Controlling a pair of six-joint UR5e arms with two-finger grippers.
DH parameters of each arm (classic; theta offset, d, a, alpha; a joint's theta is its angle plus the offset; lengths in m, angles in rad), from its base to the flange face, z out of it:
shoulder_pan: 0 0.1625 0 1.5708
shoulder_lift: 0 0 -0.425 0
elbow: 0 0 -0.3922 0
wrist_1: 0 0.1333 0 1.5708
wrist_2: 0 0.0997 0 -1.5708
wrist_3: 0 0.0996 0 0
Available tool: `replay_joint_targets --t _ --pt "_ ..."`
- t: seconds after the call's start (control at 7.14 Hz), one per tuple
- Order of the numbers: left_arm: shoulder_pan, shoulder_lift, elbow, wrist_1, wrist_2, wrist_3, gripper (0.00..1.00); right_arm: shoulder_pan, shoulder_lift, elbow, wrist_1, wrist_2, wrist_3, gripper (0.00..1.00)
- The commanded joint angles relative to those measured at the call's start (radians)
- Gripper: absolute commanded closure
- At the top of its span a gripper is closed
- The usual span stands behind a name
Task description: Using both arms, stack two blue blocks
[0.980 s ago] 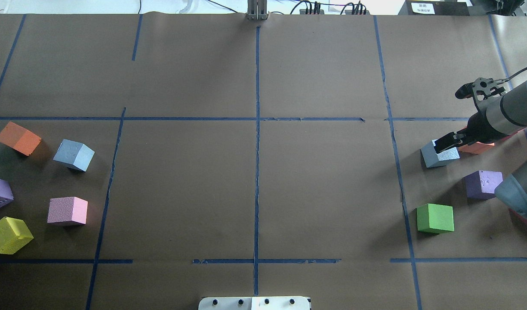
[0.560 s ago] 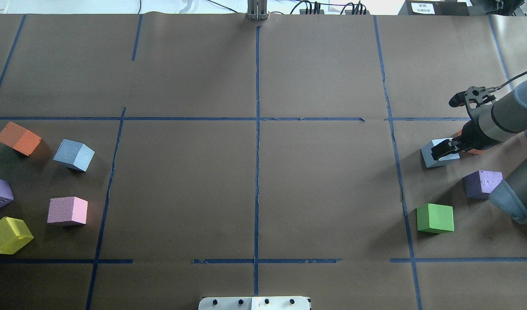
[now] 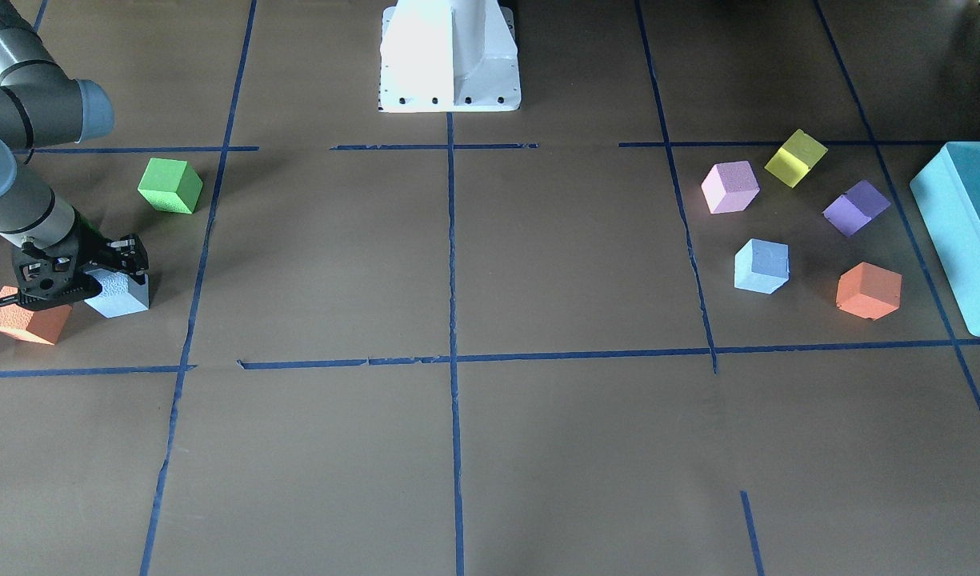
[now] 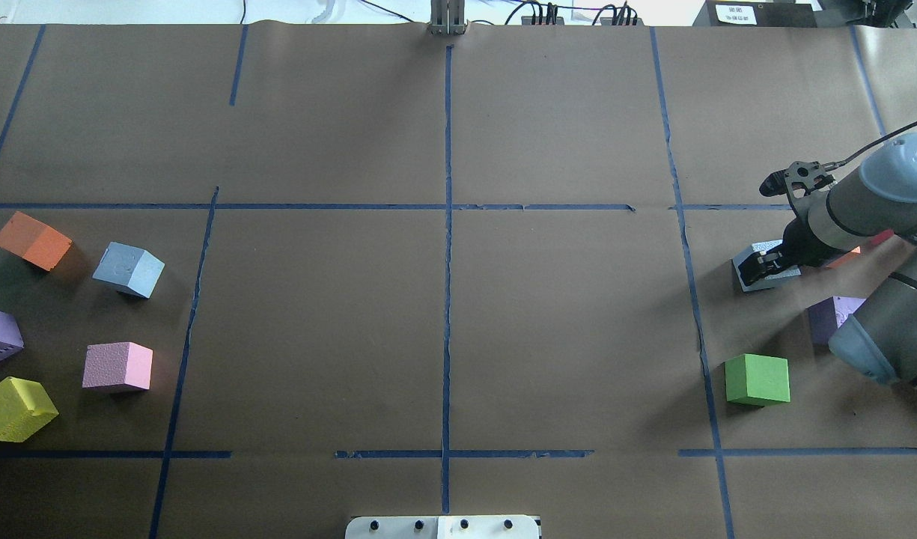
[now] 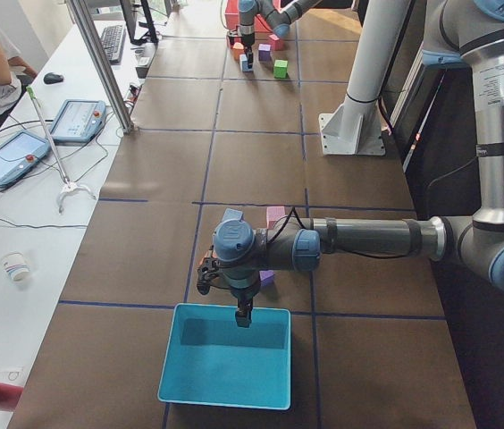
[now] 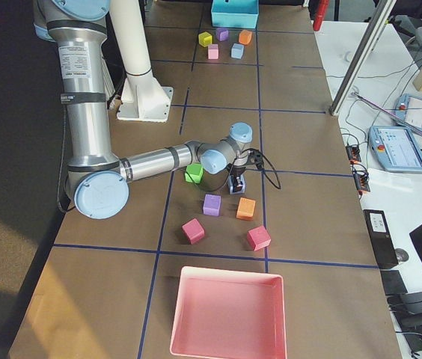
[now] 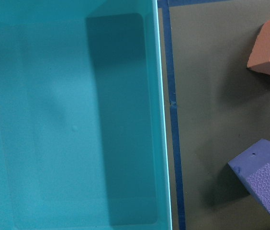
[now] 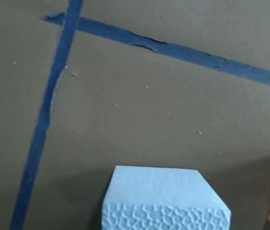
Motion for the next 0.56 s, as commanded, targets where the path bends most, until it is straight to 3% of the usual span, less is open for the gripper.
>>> replay_joint_targets --t 0.0,0.28,0.42 --pt "0.000 0.000 0.003 0.001 -0.001 0.000 0.00 -0.015 0.114 0.006 -0.014 0.006 0.086 0.84" --pt "0.000 0.000 0.001 0.001 -0.001 0.000 0.00 -0.172 0.337 -0.039 -0.040 -0.052 0.409 0.84" --pt "0.000 0.000 0.001 0.001 -0.001 0.000 0.00 -0.251 0.465 -0.066 -0.156 -0.143 0.526 0.84"
